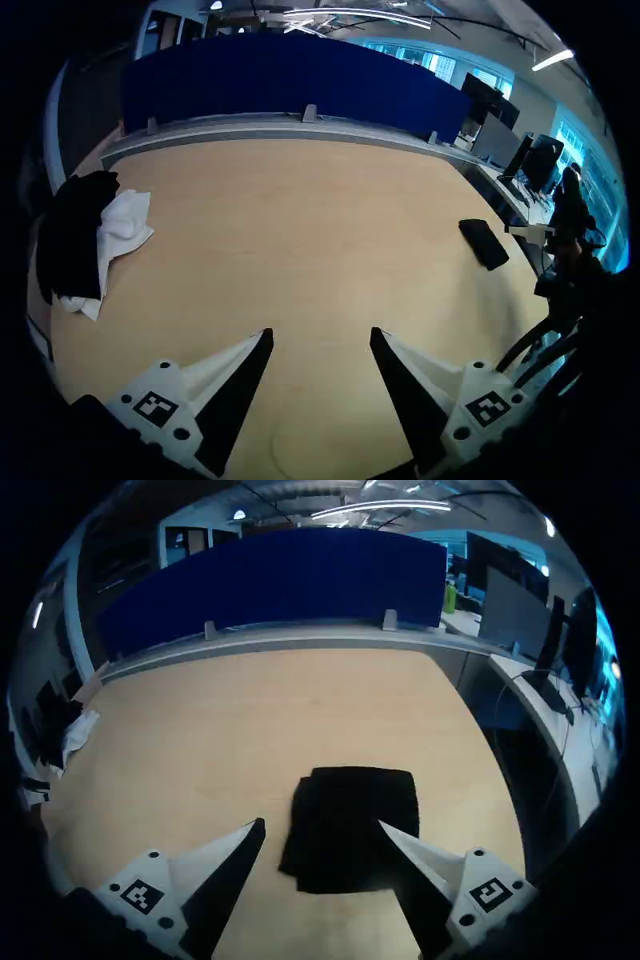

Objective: Fold towel

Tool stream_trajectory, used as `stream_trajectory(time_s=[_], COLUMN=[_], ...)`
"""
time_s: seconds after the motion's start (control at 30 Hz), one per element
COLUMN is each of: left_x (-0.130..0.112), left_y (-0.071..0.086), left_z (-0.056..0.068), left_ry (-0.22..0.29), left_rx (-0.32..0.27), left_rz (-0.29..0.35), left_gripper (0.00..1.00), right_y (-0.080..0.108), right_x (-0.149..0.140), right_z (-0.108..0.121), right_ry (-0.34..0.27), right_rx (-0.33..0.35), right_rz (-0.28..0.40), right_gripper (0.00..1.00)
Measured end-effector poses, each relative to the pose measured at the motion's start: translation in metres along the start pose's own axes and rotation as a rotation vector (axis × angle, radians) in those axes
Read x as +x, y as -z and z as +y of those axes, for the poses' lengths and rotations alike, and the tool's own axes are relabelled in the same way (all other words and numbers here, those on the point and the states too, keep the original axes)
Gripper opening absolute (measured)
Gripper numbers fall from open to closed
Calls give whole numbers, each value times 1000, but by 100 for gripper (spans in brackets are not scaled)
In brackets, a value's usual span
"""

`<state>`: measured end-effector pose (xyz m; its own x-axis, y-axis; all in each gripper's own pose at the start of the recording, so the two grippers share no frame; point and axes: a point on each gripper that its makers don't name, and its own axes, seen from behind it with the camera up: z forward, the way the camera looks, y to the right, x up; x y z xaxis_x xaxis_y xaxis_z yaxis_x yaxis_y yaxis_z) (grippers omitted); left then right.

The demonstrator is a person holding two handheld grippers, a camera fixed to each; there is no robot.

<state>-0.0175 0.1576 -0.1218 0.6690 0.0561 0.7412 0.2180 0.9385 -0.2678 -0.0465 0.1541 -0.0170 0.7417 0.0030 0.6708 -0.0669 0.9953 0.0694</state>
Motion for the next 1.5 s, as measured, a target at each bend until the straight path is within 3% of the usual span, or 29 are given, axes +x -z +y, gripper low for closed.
stream_trajectory(time_s=[0.17, 0.43, 0.77, 1.17, 1.33, 1.5], left_x=[3, 4, 10, 19, 29, 53], left_y=[-1, -3, -4, -1, 3, 12], left_z=[1, 1, -5, -8, -10, -20], left_ry=[4, -4, 29, 30, 39, 45], left_rx=[-6, -10, -14, -6, -3, 18], left_rz=[4, 7, 49, 91, 147, 255], left_gripper=[90, 90, 90, 90, 89, 90], right_y=[19, 34, 50, 92, 104, 108], right_x=[-6, -2, 34, 92, 105, 111], right_z=[-18, -29, -61, -102, -123, -144], right_ry=[-24, -44, -102, -74, -69, -63], right_rx=[12, -6, -7, -14, -4, 9], right_rz=[52, 116, 310, 575, 630, 642], right_gripper=[100, 100, 100, 100, 100, 100])
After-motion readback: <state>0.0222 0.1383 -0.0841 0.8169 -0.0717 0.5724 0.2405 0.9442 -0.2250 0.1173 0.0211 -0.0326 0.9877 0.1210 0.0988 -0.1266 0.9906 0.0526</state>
